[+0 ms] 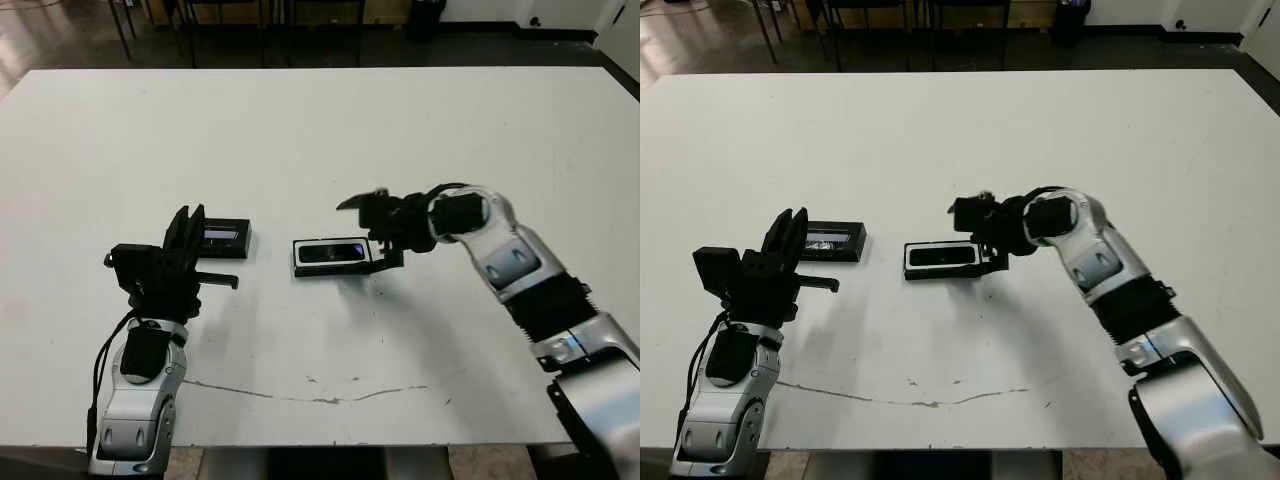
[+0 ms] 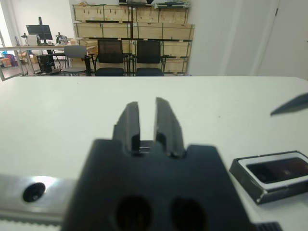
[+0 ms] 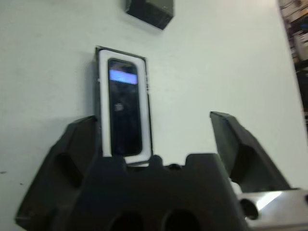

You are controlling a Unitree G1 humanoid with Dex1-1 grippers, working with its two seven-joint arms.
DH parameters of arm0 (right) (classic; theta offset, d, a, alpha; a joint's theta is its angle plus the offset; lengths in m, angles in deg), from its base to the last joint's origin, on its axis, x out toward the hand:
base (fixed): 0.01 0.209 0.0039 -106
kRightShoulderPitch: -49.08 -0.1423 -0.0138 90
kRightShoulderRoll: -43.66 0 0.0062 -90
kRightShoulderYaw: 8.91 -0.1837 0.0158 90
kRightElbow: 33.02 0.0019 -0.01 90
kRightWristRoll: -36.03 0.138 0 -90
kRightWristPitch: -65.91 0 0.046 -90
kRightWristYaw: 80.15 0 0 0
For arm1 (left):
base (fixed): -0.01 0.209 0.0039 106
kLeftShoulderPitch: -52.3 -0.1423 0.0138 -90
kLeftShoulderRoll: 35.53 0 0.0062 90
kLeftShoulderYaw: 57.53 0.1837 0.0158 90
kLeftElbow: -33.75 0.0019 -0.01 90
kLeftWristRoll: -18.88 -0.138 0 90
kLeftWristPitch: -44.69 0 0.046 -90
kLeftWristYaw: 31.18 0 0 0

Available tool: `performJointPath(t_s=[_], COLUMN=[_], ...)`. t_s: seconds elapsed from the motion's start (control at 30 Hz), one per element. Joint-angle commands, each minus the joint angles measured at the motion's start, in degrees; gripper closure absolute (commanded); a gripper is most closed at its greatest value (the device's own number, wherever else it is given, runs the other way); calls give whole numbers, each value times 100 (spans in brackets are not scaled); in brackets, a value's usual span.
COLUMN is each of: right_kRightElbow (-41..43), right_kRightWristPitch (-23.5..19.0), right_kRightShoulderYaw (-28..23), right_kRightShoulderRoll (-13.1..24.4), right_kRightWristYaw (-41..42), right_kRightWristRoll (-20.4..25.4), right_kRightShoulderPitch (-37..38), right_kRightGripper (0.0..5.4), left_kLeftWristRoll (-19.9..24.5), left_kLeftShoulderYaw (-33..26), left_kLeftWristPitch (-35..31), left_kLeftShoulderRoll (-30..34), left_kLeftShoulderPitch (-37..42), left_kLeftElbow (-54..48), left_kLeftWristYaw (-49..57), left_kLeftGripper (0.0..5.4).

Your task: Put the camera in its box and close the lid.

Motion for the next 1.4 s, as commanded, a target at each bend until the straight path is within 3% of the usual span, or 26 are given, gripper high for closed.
performJointPath(t_s=[0.03,0.17,0.23,0.37,0.47,0.67,0.8,0.93,1.07,1.27,1.4], right_kRightElbow=[3,230,316,918,1497,2141,2192,2480,2801,3073,3176], right_kRightWristPitch=[142,55,-50,-850,-1161,-1237,-1076,-1445,-1956,-2178,-2159], right_kRightShoulderYaw=[-261,-621,-1037,-1912,-2201,-2416,-2515,-2505,-2502,-2477,-2482], right_kRightShoulderRoll=[200,345,269,-31,-114,-57,7,101,211,312,372], right_kRightWristYaw=[-148,-168,-315,-852,-1430,-1904,-1805,-1705,-1600,-1558,-1525], right_kRightWristRoll=[80,349,786,1821,1986,2082,2268,2501,2824,3018,3038], right_kRightShoulderPitch=[92,154,332,961,1492,2396,2778,2879,2931,2951,3022], right_kRightGripper=[1,1,1,1,11,130,220,312,402,539,539], left_kLeftWristRoll=[-29,-36,-46,-2,4,91,110,131,-145,-1437,-1943], left_kLeftShoulderYaw=[-12,-17,-19,-53,-96,-466,-733,-512,23,1561,2079], left_kLeftWristPitch=[-71,-18,-27,-50,-26,-95,-897,-1449,-1151,-699,-912], left_kLeftShoulderRoll=[42,56,58,61,87,498,1880,3536,4102,4080,3543], left_kLeftShoulderPitch=[6,7,4,-5,6,294,1107,2545,4028,6312,7052], left_kLeftElbow=[105,121,112,91,109,30,66,1164,2894,5779,7058], left_kLeftWristYaw=[-1,-11,1,-7,-17,-234,-1180,-2875,-3921,-5573,-5893], left_kLeftGripper=[540,540,540,540,540,540,540,540,540,540,540])
